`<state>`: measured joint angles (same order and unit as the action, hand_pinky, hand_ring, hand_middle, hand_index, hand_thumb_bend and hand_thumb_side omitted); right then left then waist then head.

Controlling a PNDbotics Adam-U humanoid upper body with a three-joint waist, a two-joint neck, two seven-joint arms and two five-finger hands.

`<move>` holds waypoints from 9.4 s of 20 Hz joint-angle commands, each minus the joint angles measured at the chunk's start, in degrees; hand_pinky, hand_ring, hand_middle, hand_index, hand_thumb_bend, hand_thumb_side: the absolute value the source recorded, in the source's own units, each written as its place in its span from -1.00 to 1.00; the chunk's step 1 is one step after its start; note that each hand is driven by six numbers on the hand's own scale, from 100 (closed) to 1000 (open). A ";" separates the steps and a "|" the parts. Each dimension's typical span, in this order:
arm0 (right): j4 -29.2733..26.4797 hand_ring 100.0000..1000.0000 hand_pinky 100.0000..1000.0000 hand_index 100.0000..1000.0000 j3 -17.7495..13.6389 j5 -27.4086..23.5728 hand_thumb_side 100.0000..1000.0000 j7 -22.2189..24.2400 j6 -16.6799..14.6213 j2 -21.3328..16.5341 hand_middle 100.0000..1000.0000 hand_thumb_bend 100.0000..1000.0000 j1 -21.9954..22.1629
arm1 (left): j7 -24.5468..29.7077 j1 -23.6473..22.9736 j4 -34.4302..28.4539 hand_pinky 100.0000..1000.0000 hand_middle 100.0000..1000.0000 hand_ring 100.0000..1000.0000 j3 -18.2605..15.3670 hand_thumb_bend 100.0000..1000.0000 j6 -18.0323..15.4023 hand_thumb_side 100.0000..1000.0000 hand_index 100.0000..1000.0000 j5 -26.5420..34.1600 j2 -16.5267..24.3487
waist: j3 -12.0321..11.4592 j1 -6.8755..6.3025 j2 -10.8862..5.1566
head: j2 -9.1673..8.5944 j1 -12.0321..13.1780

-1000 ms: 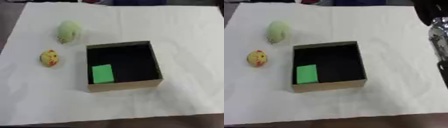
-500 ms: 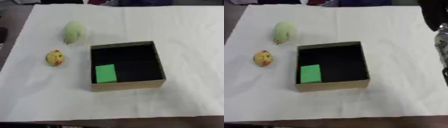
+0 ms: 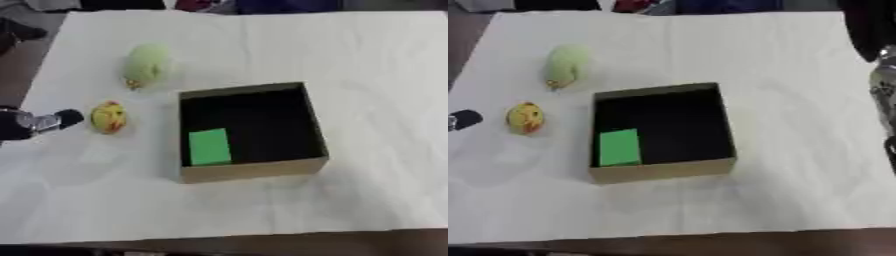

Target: Pick up objects on the table and place them in the box.

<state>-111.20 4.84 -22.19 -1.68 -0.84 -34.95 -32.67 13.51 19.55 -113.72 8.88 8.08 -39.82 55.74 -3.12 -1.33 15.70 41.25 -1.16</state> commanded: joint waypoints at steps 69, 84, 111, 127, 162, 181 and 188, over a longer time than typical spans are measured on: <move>-1.82 0.72 0.95 1.00 0.02 -0.14 1.00 0.09 4.71 3.70 0.51 -1.00 -0.37 | 21.49 15.41 26.95 0.10 0.31 0.45 10.28 -0.61 9.37 -0.23 0.54 -4.68 -9.78 | 3.62 0.70 -0.03 | -1.92 2.09; -1.70 0.72 0.95 1.00 -0.12 0.10 1.00 0.04 5.10 3.71 0.51 -0.98 0.00 | 19.61 15.07 21.10 -0.21 0.07 0.18 9.26 -1.00 11.00 -0.44 0.32 -3.54 -8.53 | 3.41 0.57 -0.27 | -1.32 1.56; -1.79 0.73 0.94 1.00 -0.63 0.10 1.00 -0.96 4.84 4.15 0.50 -0.97 0.08 | 25.97 28.91 0.77 -0.32 0.01 0.11 10.83 -1.00 6.82 -0.32 0.27 -6.50 -17.45 | 2.70 1.07 -1.11 | -0.70 0.08; -1.94 0.72 0.94 1.00 -0.91 0.27 1.00 -1.35 4.77 4.38 0.50 -0.96 -0.05 | 31.64 29.76 0.79 -0.35 0.00 0.10 17.45 -1.00 4.24 -0.29 0.26 -7.48 -25.39 | 2.75 1.22 -0.57 | -0.32 0.10; -1.83 0.72 0.95 1.00 -1.24 0.00 1.00 -1.22 5.12 4.89 0.49 -0.95 0.50 | 25.58 28.24 0.00 -0.09 0.46 0.53 9.89 0.00 5.04 0.45 0.66 -13.96 -23.90 | 2.36 1.29 -0.31 | -1.00 -0.62; -1.84 0.72 0.95 1.00 -1.20 -0.01 1.00 -1.25 4.85 5.06 0.49 -0.97 -0.77 | 20.93 30.14 23.90 0.09 0.57 0.64 3.86 0.46 8.32 0.40 0.78 -20.33 -17.45 | 3.40 2.18 0.63 | -2.74 0.56; -1.76 0.72 0.95 1.00 -1.13 0.00 1.00 -1.14 4.92 4.96 0.49 -0.98 -1.47 | 19.39 32.20 32.32 0.08 0.58 0.64 2.82 0.72 9.15 0.32 0.80 -19.21 -18.99 | 4.31 2.38 1.61 | -3.91 1.39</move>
<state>-112.20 4.25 -21.87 -2.91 4.18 -29.05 -33.23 33.38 50.46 -82.10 12.70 17.13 -59.34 36.02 1.18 1.14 18.40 38.15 -0.04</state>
